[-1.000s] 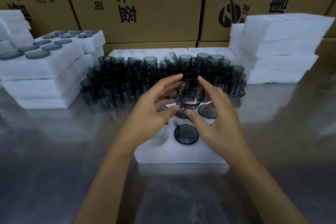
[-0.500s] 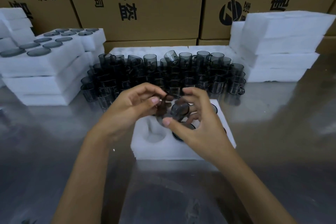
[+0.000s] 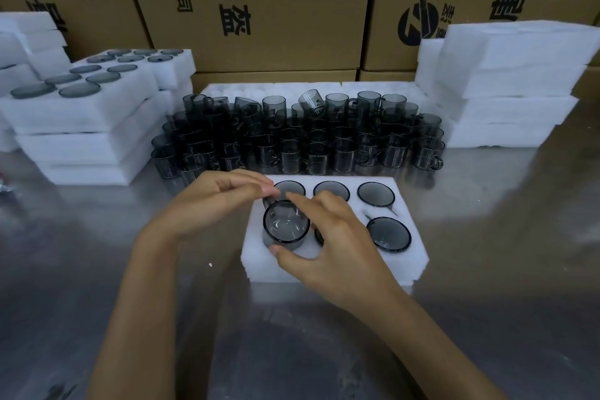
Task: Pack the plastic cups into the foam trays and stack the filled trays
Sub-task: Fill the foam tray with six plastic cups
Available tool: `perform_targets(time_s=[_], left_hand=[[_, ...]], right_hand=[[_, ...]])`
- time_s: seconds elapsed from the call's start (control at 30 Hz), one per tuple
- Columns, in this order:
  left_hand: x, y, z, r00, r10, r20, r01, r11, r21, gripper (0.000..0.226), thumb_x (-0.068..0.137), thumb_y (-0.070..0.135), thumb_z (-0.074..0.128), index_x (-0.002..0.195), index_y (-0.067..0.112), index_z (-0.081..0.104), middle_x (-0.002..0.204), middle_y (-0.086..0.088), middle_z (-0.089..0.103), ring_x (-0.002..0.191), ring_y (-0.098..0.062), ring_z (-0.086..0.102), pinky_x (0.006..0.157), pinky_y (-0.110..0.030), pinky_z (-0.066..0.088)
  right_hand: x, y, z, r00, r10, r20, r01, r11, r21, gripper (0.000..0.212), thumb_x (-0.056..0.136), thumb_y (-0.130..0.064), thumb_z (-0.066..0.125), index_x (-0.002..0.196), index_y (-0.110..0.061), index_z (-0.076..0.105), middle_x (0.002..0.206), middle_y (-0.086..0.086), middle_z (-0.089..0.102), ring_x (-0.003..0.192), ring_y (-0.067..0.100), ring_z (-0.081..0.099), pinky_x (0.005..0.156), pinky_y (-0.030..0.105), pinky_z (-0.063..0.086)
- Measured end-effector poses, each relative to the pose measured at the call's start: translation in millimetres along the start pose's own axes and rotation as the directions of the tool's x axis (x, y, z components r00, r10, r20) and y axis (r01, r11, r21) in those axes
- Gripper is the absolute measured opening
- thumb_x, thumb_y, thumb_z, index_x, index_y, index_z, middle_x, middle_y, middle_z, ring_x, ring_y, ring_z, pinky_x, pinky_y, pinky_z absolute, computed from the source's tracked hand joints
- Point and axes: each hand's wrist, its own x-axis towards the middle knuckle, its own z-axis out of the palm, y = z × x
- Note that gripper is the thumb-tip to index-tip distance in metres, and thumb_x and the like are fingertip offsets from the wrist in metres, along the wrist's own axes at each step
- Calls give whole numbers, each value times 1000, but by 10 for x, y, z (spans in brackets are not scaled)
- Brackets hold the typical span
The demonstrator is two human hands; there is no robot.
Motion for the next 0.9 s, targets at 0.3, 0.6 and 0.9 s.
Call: perform_targets(time_s=[0.3,0.6,0.9], left_hand=[[24,-51,64,984,-157,79,154,987,34,74,76,49,72,144,41,44,152,17,41,139,-2,38,112,-28,33],[80,-177,56,955,-233,184,235,972,10,103,63,45,81,150,41,27,147,20,43,112,20,49,88,-11,45],[147,-128,183,928,-349,132,320,927,196,116,78,19,82,158,37,0,156,15,31,134,-10,42,108,-30,42]], right_hand=[[0,-2,-19,1000,-4,29,7,993,-122,76,82,-70,58,144,-27,49,99,-19,38,102,5,39,95,25,37],[-22,91,-144,1000,-11,22,16,963,-269,46,98,-52,40,132,-33,64,138,-15,56,131,7,37,113,39,20],[9,136,-135,995,13,103,18,956,-293,42,97,-54,46,132,-39,63,146,-17,49,139,5,27,119,41,7]])
